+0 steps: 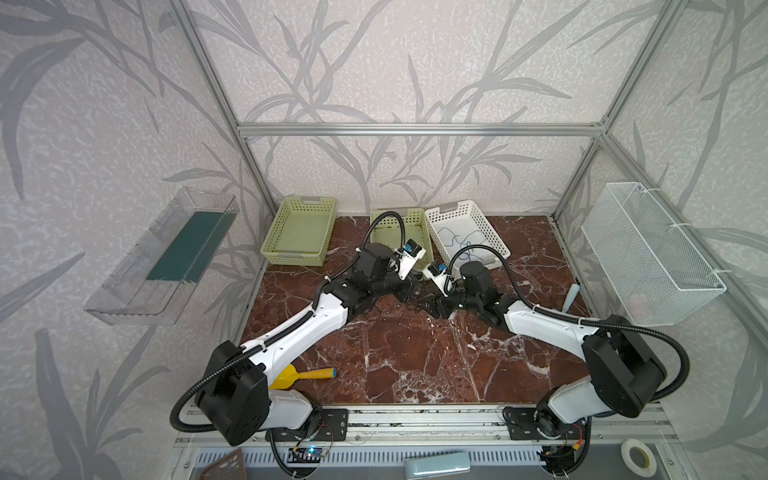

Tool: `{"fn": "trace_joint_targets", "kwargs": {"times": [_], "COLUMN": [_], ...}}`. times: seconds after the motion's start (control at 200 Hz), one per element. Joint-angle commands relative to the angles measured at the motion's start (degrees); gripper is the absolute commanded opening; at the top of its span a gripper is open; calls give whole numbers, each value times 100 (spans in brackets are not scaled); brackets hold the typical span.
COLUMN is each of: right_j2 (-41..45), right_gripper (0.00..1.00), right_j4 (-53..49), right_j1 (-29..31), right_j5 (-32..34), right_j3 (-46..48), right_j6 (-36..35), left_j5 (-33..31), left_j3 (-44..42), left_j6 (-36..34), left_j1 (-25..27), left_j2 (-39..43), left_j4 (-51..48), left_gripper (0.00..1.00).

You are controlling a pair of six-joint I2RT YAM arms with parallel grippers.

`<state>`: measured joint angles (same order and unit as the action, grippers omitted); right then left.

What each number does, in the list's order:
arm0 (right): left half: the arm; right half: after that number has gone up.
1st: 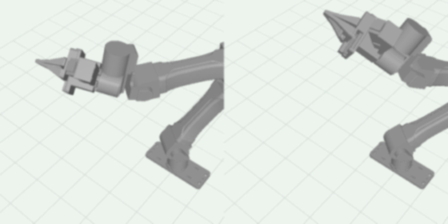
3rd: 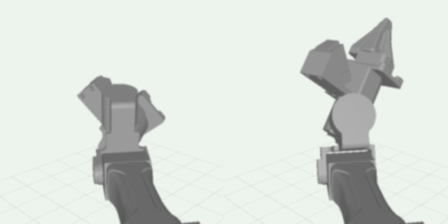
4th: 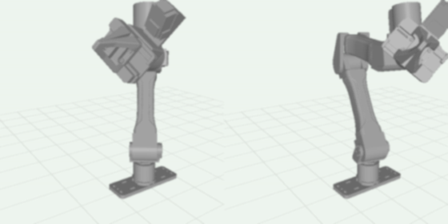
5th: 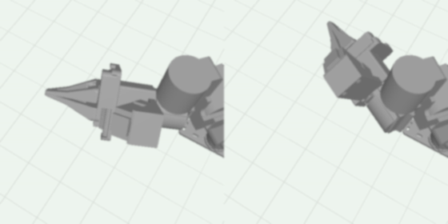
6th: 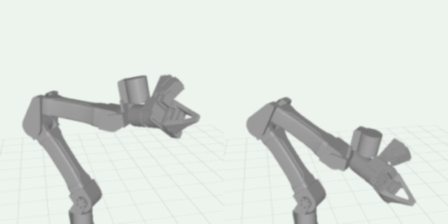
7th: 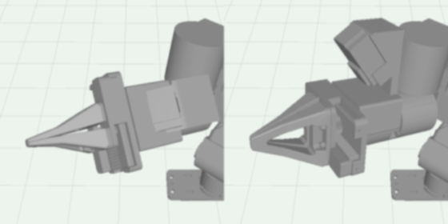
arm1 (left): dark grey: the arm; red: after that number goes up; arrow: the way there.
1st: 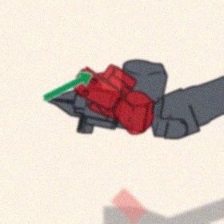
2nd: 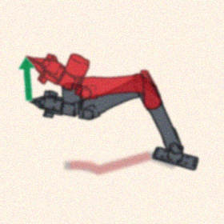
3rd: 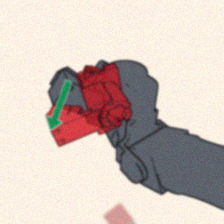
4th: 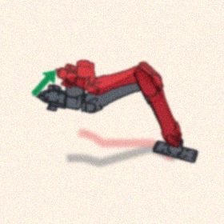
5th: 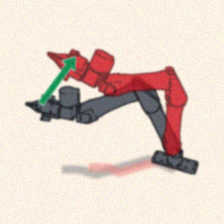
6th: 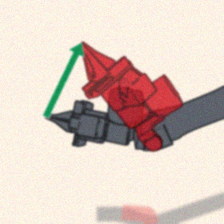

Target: Untangle the cables

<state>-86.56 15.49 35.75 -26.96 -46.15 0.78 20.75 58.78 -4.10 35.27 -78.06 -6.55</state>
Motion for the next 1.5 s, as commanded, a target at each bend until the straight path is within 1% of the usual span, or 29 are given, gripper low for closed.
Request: {"fn": "trace_joint_targets", "kwargs": {"times": [0.0,0.07,0.175,0.215,0.305,0.41,0.56,0.685,0.815,0.915,0.965,1.015,1.11,1.194,1.274,1.359,1.499], "right_j2": [-73,-144,-156,-121,-22,87,301,368,307,338,404,483,610,705,776,820,1018], "right_gripper": [55,47,26,19,8,0,0,0,0,0,4,11,19,33,41,45,47], "right_j4": [288,77,34,54,-18,-355,-332,-274,-557,-557,-458,-382,-330,-272,-211,-187,-29], "right_j1": [20,30,32,29,29,37,-80,-326,-522,-680,-731,-736,-739,-736,-728,-706,-493], "right_j5": [73,40,19,33,67,141,294,235,246,156,44,10,-116,-174,-213,-273,-244], "right_j3": [-248,-386,-388,-339,-254,-214,97,328,365,424,478,506,493,483,500,502,538], "right_j6": [322,312,324,320,240,43,108,279,243,289,310,320,327,379,414,429,374], "left_j5": [-110,-115,-174,-207,-293,-441,-537,-592,-674,-632,-540,-406,-206,-167,-130,-115,-159], "left_j3": [214,241,265,272,296,382,492,533,638,726,753,751,681,643,617,611,599], "left_j6": [-149,-150,-157,-179,-188,-212,-219,-241,-276,-285,-263,-226,-75,41,101,125,170], "left_j1": [50,82,94,99,86,77,68,55,37,24,29,25,33,46,52,51,55], "left_j2": [174,182,204,224,271,322,418,493,572,642,656,639,552,454,373,328,353], "left_j4": [-137,-89,-45,-29,-37,-83,-102,-82,-75,-72,-56,-10,183,299,388,411,430], "left_gripper": [0,0,0,0,0,0,0,0,0,0,0,0,0,0,0,0,0]}}
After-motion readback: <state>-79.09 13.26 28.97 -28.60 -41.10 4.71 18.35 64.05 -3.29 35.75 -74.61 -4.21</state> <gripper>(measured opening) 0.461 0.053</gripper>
